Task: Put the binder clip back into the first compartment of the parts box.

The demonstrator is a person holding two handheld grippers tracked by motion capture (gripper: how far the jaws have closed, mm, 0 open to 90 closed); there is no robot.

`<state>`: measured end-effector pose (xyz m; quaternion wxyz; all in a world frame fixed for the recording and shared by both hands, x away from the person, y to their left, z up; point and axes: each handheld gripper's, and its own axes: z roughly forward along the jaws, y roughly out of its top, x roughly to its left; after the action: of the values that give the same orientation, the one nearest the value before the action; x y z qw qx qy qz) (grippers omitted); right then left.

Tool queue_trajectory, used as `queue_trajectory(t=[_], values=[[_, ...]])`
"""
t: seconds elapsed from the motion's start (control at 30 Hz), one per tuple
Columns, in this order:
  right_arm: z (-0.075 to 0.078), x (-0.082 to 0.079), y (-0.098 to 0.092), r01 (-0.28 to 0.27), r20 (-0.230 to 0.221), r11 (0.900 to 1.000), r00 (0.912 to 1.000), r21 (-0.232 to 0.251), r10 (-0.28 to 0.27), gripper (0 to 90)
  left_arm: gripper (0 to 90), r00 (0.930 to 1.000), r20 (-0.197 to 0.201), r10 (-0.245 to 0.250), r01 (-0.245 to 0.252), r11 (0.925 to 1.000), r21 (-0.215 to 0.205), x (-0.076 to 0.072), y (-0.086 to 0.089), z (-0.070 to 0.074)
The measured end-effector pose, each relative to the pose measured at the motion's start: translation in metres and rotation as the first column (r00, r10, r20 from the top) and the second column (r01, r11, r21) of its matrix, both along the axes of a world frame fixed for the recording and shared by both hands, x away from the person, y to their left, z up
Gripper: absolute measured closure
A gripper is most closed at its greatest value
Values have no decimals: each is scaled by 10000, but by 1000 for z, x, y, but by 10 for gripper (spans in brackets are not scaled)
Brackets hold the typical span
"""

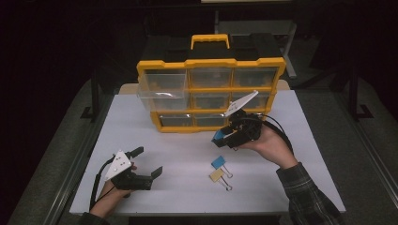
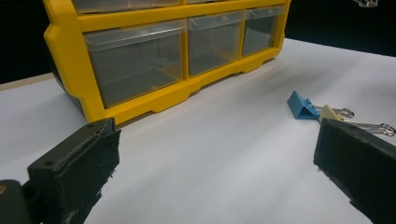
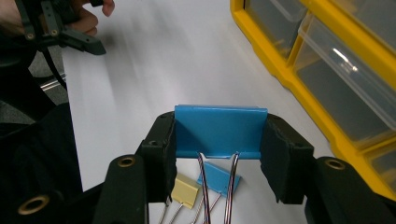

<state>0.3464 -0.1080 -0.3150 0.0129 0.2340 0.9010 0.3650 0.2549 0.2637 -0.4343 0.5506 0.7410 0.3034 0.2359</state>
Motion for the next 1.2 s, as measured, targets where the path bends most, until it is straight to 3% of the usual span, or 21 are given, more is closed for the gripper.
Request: queue_trajectory(t=[0.13, 0.47, 1.2], values=[[8, 2, 4, -53, -48, 10000, 10000, 62, 54, 490, 2, 10000, -28, 13, -13, 10000, -46, 0, 0, 0], [25, 13, 10, -439, 509, 9988, 9978, 218, 427, 490, 2, 10000, 2, -1, 1, 10000, -21, 0, 1, 0], [82, 29, 21, -476, 890, 9950, 9952, 879, 398, 490, 1, 10000, -55, -12, 12, 9999, -131, 0, 1, 0]])
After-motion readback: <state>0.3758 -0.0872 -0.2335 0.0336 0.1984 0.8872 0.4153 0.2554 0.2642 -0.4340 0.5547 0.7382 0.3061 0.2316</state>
